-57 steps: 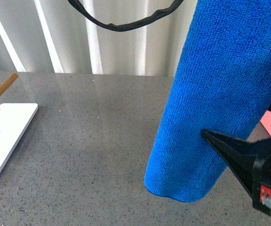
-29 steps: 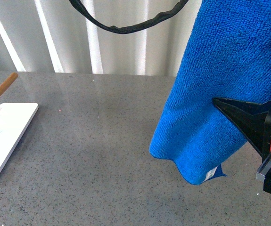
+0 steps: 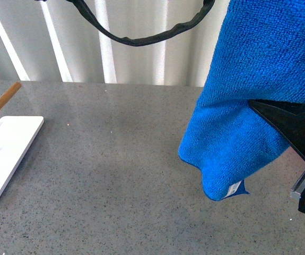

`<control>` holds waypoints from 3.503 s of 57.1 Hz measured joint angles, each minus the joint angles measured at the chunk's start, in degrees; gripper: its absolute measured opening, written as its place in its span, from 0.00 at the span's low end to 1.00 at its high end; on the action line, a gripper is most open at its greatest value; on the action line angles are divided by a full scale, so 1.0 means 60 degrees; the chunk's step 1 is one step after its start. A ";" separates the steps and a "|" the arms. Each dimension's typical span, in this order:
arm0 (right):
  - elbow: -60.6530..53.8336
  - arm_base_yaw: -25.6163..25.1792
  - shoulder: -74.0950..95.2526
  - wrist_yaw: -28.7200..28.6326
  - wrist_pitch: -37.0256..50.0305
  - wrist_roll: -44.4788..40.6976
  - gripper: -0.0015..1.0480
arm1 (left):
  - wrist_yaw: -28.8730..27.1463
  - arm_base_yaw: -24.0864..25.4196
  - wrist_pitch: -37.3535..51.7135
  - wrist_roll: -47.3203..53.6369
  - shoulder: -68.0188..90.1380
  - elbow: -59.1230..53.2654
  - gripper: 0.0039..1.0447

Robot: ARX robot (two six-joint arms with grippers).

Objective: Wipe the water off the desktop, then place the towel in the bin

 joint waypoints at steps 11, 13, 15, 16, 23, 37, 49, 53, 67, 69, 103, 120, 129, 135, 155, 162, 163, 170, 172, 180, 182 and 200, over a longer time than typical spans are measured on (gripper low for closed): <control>0.0000 -0.0182 -0.0004 0.0000 0.0022 0.0011 0.04 | -0.0033 0.0361 -0.0178 0.0138 0.0146 -0.0015 0.49; 0.0000 -0.0208 -0.0007 0.0000 0.0022 0.0015 0.04 | -0.0117 0.0484 -0.0215 0.0135 0.0230 -0.0011 0.54; 0.0000 -0.0240 -0.0011 -0.0004 0.0018 0.0015 0.04 | -0.0204 0.0586 -0.0244 0.0131 0.0306 -0.0011 0.57; 0.0000 -0.0255 -0.0015 -0.0004 0.0018 0.0015 0.04 | -0.0281 0.0692 -0.0284 0.0131 0.0393 -0.0004 0.61; 0.0000 -0.0339 -0.0051 0.0000 -0.0047 0.0015 0.04 | -0.0678 0.1209 -0.0590 0.0109 0.0878 0.0106 0.75; 0.0000 -0.0499 -0.0197 0.0007 -0.0237 0.0040 0.04 | -0.1067 0.2535 -0.1574 0.0572 0.2084 0.0255 0.94; 0.0000 -0.0776 -0.0284 0.0004 -0.0331 0.0091 0.04 | -0.0310 0.3792 -0.3191 0.2532 0.2149 -0.0157 0.94; -0.0004 -0.0841 -0.0270 0.0004 -0.0324 0.0066 0.04 | 0.0000 0.4102 -0.3559 0.3118 0.1836 -0.0601 0.94; -0.0106 -0.1322 0.0036 -0.0091 -0.0324 -0.0208 0.04 | 0.2284 0.5242 -0.3927 0.4801 -0.0397 -0.2816 0.94; -0.0106 -0.1366 0.0040 -0.0080 -0.0361 -0.0208 0.04 | 0.2510 0.5439 -0.4036 0.4936 -0.0710 -0.3064 0.94; -0.0091 -0.1304 -0.0062 0.0412 -0.0831 -0.0240 0.04 | -0.4131 0.5748 0.1887 0.5628 -0.4138 -0.7588 0.26; -0.0033 -0.1621 -0.0186 0.0823 -0.1304 -0.0211 0.04 | -0.4477 0.5297 0.0222 0.5694 -0.6754 -0.8561 0.03; -0.0033 -0.1581 -0.0222 0.0911 -0.1330 -0.0204 0.04 | -0.4481 0.5297 -0.0623 0.5690 -0.7861 -0.8790 0.03; -0.0033 -0.1541 -0.0266 0.1082 -0.1330 -0.0142 0.04 | -0.4481 0.5297 -0.1337 0.5694 -0.8703 -0.8918 0.03; -0.0033 -0.1388 -0.0477 0.1333 -0.1293 -0.0069 0.04 | -0.4481 0.5297 -0.3257 0.5694 -1.0914 -0.8929 0.03; -0.0033 -0.1417 -0.0557 0.1359 -0.1293 0.0011 0.04 | -0.4481 0.5297 -0.3891 0.5694 -1.1555 -0.8929 0.03; -0.0033 -0.1421 -0.0557 0.1362 -0.1293 0.0011 0.04 | -0.4481 0.5297 -0.3993 0.5694 -1.1668 -0.8929 0.03; -0.0033 -0.1450 -0.0579 0.1417 -0.1315 0.0062 0.04 | -0.4481 0.5297 -0.4575 0.5694 -1.2309 -0.8929 0.03; -0.0033 -0.1450 -0.0579 0.1461 -0.1315 0.0066 0.04 | -0.4481 0.5297 -0.4710 0.5694 -1.2440 -0.8929 0.03; -0.0033 -0.1450 -0.0663 0.1497 -0.1351 0.0066 0.04 | -0.4481 0.5297 -0.5217 0.5694 -1.2954 -0.8929 0.03; -0.0033 -0.1450 -0.0689 0.1504 -0.1373 0.0066 0.04 | -0.4481 0.5297 -0.5373 0.5694 -1.3118 -0.8929 0.03; -0.0011 -0.1428 -0.0783 0.1625 -0.1552 0.0171 0.04 | -0.4481 0.5297 -0.6400 0.5694 -1.4152 -0.8929 0.03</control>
